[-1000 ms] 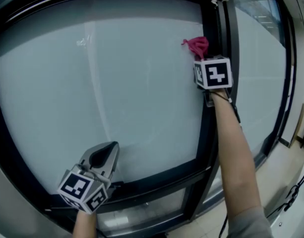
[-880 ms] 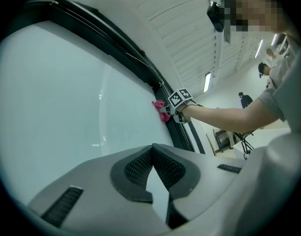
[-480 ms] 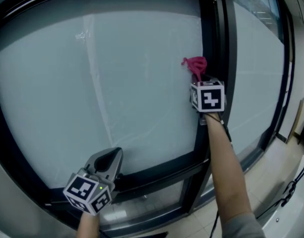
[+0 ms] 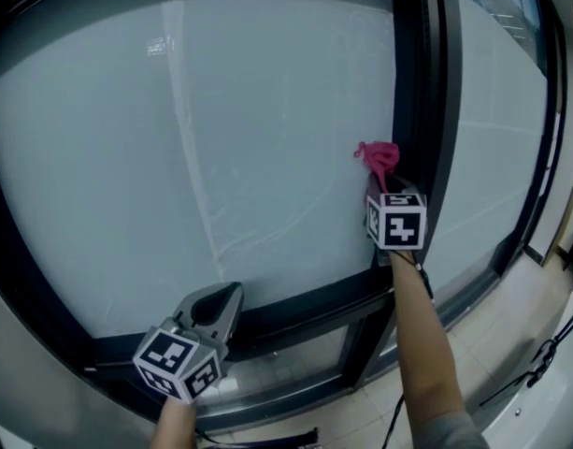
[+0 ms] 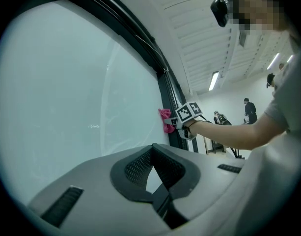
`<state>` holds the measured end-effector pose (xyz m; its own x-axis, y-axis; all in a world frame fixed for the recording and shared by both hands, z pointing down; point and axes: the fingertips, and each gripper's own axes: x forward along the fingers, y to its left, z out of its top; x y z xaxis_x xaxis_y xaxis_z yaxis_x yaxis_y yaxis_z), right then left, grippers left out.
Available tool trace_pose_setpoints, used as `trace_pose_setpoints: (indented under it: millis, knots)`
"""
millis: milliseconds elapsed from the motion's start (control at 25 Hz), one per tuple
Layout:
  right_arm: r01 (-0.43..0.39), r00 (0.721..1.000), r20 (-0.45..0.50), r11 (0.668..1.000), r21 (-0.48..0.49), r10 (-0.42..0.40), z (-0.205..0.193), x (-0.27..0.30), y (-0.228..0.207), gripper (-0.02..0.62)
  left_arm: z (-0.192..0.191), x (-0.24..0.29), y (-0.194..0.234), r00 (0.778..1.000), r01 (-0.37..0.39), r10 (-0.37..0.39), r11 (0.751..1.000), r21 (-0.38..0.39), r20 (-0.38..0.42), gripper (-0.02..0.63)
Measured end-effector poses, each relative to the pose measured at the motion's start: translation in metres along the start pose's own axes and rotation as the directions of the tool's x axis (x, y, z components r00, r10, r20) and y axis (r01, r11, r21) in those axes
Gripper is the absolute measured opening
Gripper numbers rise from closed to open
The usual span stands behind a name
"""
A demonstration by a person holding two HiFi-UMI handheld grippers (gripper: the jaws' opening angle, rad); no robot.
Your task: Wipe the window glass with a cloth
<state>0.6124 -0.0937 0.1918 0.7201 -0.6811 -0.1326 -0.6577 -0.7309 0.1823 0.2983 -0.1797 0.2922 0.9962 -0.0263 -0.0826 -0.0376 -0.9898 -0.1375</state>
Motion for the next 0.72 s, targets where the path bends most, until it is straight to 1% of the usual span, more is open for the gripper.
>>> trace_pose_setpoints:
  millis: [240, 360, 720]
  knots:
    - [-0.02, 0.999, -0.044, 1.0, -0.006, 0.02, -0.046, -0.007, 0.011, 0.064, -0.021, 0.001, -0.005, 1.0, 0.004, -0.005, 0.999, -0.045, -0.025, 0.008]
    - [-0.025, 0.997, -0.068, 1.0, 0.009, 0.025, -0.075, -0.007, 0.016, 0.064, -0.031, 0.001, -0.007, 0.999, 0.003, -0.006, 0.998, -0.059, -0.043, 0.008]
    - [-0.046, 0.98, -0.192, 0.999, 0.024, 0.05, -0.153, -0.017, 0.026, 0.064, -0.056, -0.006, -0.004, 0.997, -0.022, 0.014, 0.993, -0.117, -0.072, 0.008]
